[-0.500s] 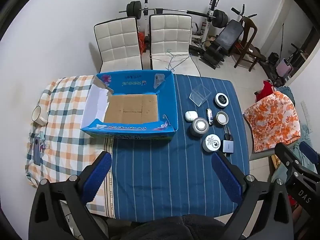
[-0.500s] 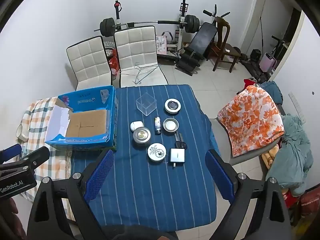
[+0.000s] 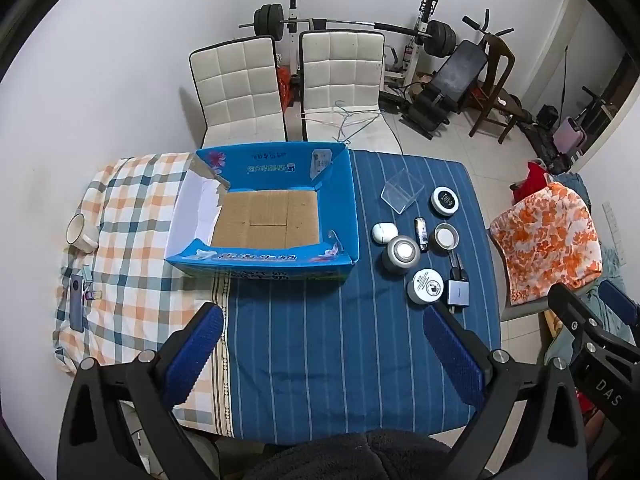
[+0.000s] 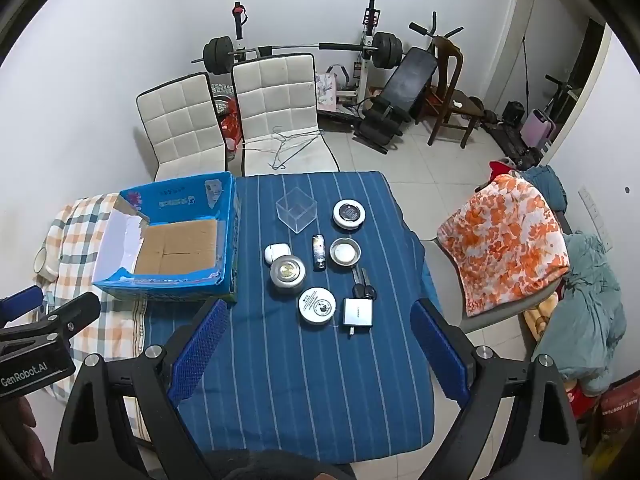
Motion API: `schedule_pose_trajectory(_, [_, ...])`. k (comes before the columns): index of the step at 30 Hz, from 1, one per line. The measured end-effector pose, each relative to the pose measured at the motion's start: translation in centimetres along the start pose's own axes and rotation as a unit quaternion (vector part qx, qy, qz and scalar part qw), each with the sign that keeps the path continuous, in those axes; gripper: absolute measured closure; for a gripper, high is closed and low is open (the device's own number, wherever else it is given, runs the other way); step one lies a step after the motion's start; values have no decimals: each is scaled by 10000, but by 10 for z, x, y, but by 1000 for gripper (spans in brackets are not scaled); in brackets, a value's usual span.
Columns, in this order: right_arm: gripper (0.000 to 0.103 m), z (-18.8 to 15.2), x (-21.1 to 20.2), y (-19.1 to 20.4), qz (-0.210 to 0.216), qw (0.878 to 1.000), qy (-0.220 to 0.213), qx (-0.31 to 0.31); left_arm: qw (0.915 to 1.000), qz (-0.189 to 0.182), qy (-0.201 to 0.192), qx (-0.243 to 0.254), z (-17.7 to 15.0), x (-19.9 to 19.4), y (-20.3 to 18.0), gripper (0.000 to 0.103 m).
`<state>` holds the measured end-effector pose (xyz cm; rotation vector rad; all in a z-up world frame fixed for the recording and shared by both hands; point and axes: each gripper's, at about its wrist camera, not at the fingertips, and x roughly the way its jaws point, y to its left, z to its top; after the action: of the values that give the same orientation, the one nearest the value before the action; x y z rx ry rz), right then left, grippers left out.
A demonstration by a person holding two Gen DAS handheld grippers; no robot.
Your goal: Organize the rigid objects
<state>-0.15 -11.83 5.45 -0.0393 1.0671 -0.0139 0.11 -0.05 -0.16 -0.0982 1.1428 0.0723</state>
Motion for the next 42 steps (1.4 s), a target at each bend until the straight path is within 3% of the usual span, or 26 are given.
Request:
schedule_pose_trajectory(7, [8,-1,1,4,-4,10000,31,-6,10000,23,-22,-12,-1,-7,14,0])
schedule_pose_trajectory(42, [8,5,-9,1,-97,9998,-153,77,9999,20,-119,27,5,-9,4,0])
